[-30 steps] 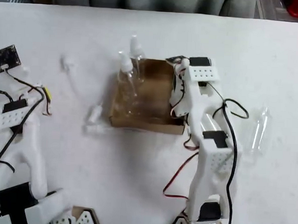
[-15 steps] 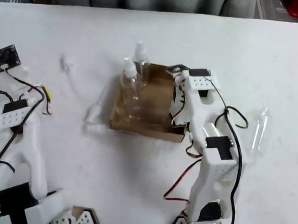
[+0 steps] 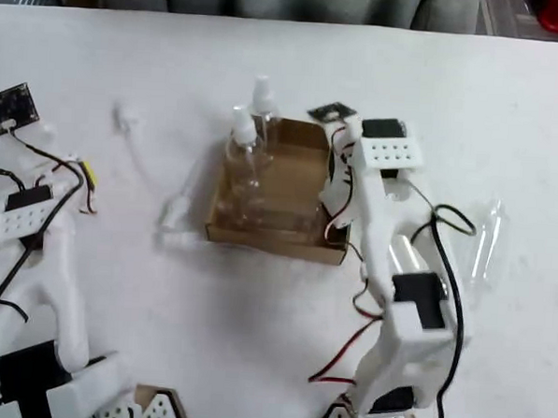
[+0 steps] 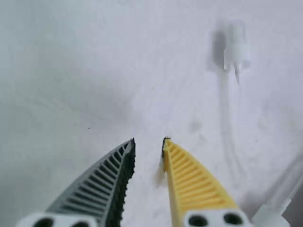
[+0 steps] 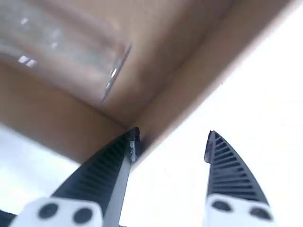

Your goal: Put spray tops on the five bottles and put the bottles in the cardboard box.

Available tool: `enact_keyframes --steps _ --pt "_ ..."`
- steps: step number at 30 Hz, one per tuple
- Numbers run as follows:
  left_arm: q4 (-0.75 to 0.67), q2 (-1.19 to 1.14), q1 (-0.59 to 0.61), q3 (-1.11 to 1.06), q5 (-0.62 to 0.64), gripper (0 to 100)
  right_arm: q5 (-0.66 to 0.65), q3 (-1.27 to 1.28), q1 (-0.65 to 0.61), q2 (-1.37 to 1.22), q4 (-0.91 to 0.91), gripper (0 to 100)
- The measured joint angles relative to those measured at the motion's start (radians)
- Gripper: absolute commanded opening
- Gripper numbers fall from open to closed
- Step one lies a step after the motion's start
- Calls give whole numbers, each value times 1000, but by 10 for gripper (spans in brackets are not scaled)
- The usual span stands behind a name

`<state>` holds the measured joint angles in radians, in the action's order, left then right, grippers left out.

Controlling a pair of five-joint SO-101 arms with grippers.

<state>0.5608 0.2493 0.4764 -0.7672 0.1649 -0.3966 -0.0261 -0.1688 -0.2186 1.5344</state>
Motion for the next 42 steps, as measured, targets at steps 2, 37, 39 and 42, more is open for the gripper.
enact_keyframes --steps 2,37,39,42 --pt "0 0 0 0 0 106 0 0 0 63 28 191" --pt "0 0 0 0 0 106 -821 8 -241 3 -98 191" --pt "0 0 0 0 0 106 -821 8 -241 -18 -117 191" --pt "0 0 0 0 0 106 -821 8 -241 -49 -140 191"
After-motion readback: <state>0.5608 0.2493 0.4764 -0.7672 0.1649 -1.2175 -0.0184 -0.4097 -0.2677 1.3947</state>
